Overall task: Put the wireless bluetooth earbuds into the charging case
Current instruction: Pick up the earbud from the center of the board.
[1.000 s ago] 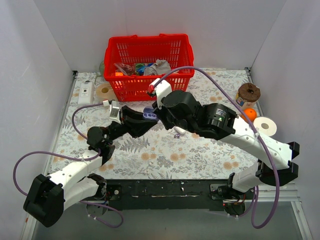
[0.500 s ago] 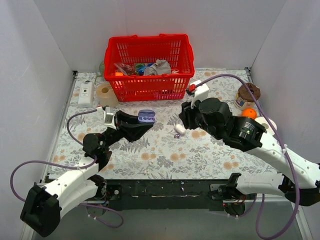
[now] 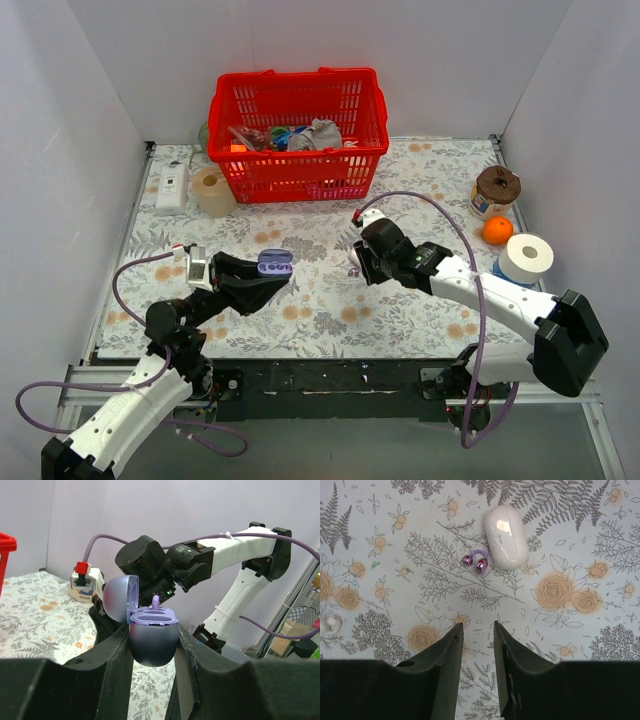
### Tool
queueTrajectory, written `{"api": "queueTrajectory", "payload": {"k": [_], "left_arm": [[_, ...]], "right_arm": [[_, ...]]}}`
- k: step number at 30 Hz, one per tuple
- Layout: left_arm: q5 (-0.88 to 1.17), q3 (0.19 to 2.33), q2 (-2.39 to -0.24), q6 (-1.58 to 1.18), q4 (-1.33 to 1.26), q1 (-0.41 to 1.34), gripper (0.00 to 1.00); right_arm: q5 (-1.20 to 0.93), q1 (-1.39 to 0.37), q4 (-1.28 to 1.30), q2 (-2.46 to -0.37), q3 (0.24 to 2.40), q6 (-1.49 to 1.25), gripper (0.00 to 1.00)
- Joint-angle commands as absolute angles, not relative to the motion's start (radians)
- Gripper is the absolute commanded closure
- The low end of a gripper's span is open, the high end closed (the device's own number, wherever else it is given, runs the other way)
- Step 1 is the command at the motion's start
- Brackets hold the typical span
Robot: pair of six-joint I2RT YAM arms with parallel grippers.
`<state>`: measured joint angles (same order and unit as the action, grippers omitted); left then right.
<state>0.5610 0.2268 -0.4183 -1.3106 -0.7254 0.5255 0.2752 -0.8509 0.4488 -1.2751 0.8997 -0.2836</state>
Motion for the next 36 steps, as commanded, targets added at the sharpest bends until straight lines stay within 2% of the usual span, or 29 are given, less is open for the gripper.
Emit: {"api": "queueTrajectory", "payload": {"k": [1,5,11,27,33,36], "left_arm": [[0.538,0.219,-0.393,-1.313,-0.627,0.525,1.00],[0.546,0.218,-0.399,-1.312,-0.626,0.525,1.00],[0.555,0.212,-0.420,-1.318,-0.644,0.525,1.00],[0.565,0.210,-0.425,-1.302,-0.624,0.525,1.00],[0.563,0.204,-0.431,-1.310,-0.634,0.525,1.00],[0.563,0.201,-0.428,-1.312,-0.634,0.523,1.00]], "right_arm": [[0.181,-0.766,0.290,-1.330,0.899,-0.313,0.61],[0.111,-0.727,0.268,-1.413,0.910,-0.330,0.61],[0.054,-0.706,0.279,-1.515,0.962,-0.357,0.55],[0.077,-0.683,0.308,-1.667,1.035,-0.391,0.57],[0.078,-0.673,0.310,-1.698,1.035,-0.380,0.60],[0.074,-0.672,0.304,-1.704,1.031,-0.365,0.68]]}}
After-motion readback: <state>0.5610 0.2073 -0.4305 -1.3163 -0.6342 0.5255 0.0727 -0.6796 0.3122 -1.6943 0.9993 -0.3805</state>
